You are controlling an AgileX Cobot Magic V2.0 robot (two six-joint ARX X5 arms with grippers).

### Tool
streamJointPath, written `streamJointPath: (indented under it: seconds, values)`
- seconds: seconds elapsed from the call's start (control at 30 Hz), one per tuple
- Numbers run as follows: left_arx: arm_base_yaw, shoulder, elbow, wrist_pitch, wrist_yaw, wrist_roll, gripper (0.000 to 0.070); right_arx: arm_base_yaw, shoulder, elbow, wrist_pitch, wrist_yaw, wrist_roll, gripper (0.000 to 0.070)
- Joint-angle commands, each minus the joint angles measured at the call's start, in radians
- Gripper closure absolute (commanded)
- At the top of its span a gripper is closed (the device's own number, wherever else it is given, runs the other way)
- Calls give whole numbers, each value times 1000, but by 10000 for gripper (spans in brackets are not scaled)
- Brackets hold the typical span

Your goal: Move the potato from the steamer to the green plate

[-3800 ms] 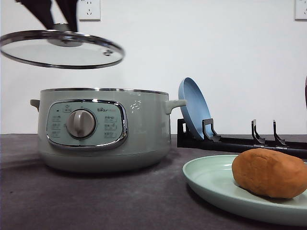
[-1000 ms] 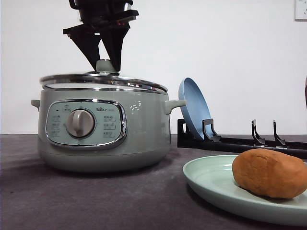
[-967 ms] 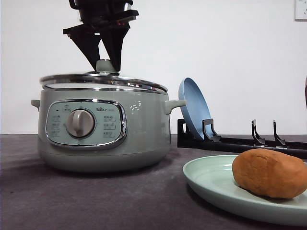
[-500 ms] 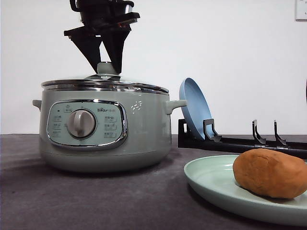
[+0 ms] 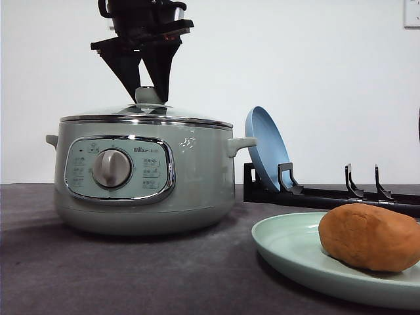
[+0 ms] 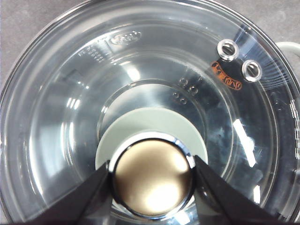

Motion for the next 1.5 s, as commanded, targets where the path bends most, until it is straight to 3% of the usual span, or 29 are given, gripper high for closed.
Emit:
streamJointPath:
  seconds: [0.0, 0.2, 0.43, 0.5, 0.6, 0.73, 1.23, 1.47]
  values:
    - [-14, 28, 16, 32, 7, 26, 700, 5, 4, 14, 10, 5, 6, 87]
    - [-13, 28, 16, 15, 12, 4, 693, 5, 4, 14, 10, 5, 6, 87]
    - [-7, 16, 18, 21, 12, -10, 304, 5, 4, 14, 10, 4, 6, 87]
    - [-3, 4, 18, 27, 12, -11, 253, 5, 4, 14, 10, 4, 5, 87]
    - [7, -26, 18, 29, 12, -11, 244, 5, 4, 14, 10, 4, 5, 87]
    - [14, -77, 18, 28, 12, -17, 124, 5, 4, 14, 10, 4, 5, 87]
    - [18, -400, -1, -37, 13, -34, 104, 5, 4, 14, 10, -3, 6, 87]
    - [18, -633, -209, 34, 47, -36, 106, 5, 4, 14, 10, -2, 3, 87]
